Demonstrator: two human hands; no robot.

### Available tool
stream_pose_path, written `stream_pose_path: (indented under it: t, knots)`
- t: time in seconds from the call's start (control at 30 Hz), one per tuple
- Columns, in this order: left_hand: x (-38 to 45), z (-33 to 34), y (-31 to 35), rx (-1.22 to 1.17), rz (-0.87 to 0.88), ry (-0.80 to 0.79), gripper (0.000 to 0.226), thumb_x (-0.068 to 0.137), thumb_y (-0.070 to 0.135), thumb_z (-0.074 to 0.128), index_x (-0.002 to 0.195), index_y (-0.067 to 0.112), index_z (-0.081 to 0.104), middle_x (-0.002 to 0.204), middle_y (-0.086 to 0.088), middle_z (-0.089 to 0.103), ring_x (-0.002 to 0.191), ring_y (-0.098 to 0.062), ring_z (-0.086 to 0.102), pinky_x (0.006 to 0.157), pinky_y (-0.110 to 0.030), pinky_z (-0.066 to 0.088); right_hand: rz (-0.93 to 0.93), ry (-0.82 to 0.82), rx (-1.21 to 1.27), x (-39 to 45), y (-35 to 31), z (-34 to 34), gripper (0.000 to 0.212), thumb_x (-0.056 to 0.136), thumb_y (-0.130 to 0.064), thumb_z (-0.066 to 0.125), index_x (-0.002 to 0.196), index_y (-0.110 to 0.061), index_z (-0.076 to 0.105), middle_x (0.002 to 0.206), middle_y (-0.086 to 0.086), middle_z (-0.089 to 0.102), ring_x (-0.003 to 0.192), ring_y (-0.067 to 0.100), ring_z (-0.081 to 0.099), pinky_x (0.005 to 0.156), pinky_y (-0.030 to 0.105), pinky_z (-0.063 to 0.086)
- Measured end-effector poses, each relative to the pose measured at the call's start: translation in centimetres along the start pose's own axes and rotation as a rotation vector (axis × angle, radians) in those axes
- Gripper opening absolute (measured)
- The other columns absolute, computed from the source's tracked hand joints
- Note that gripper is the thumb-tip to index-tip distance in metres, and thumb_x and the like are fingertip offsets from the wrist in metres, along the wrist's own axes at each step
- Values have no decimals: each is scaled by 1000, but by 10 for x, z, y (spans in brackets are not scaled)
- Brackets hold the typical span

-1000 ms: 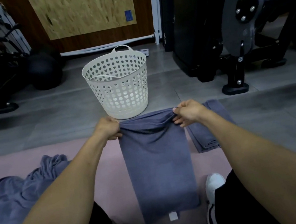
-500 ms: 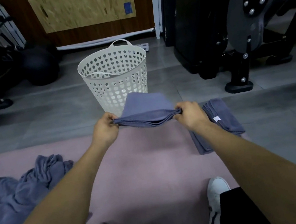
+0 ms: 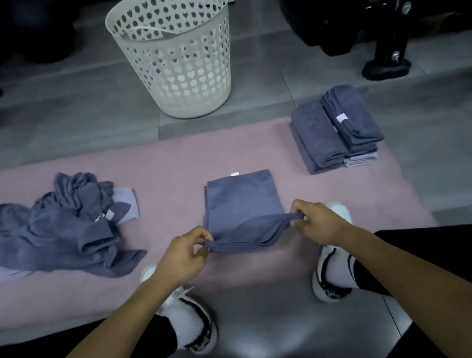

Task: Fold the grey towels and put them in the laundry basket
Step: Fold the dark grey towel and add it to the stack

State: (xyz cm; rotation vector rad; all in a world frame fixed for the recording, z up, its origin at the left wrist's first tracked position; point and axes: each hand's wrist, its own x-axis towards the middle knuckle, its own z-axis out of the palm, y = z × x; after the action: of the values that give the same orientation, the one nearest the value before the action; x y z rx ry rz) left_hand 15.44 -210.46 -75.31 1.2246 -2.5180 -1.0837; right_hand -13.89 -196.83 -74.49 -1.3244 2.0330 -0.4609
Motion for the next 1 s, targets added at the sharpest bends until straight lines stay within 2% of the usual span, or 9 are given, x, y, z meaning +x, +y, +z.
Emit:
stream_pose_path:
  t: [0.07,0.13,0.23,0.33,0.43,0.63,0.8,0.9,1.0]
  knots:
    - [-15,2,1,-22,-28,-25,40,80,1,60,80,41,54,84,12,70,81,-2,65,71,-12,44,-5,-78,-3,-9,0,4,15,94,-18,57,82,-18,47,69,-7,50,68,13,47,55,12,34]
    - [-23,3,3,-64,-79,-49,34,79,-2,59,76,32,57,81,5,71,63,3,60,60,-11,43,14,-162,-26,-16,2,8,23,94,-21,58,76,-27,44,71,-8,51,70,11,49,58,16,36]
    - [-20,6,2,-181,-190,-112,24,74,2,60,70,25,61,64,3,64,48,-3,49,56,-23,42,44,-174,-41,-20,3,11,23,90,-22,61,72,-26,48,72,-6,55,71,13,52,61,23,39]
    - [-9,4,7,-268,-245,-117,22,64,9,57,64,29,63,49,10,54,50,-8,46,60,-25,38,60,-155,12,-18,1,12,16,88,-19,63,74,-16,57,72,-3,58,69,13,53,61,25,40]
    - [7,4,11,-389,-306,-45,18,59,14,54,63,29,64,47,9,53,54,-11,44,60,-26,34,76,-75,56,-6,0,13,14,87,-21,63,78,-10,61,74,2,62,72,19,57,63,28,42]
    - [53,17,-15,-457,-488,72,24,85,2,55,78,23,63,68,-2,62,65,-14,53,66,-27,44,164,48,81,43,6,20,9,92,-25,60,90,-15,60,88,1,61,83,19,55,71,26,38]
    - [109,43,-43,-457,-563,137,25,90,1,53,82,23,63,72,-1,60,66,-15,54,60,-24,44,283,90,103,102,17,39,12,94,-22,55,98,-11,59,91,2,57,89,23,54,74,26,39]
    - [144,63,-59,-438,-593,158,21,91,4,53,88,20,65,82,-3,64,74,-18,58,67,-23,47,303,120,139,138,30,51,14,93,-17,55,101,-7,61,90,4,59,85,20,53,70,22,37]
    - [171,78,-74,-431,-622,163,24,92,3,50,93,20,66,93,2,66,84,-14,61,81,-22,50,303,116,147,171,47,62,12,93,-16,57,101,-8,63,91,4,62,82,18,55,70,20,39]
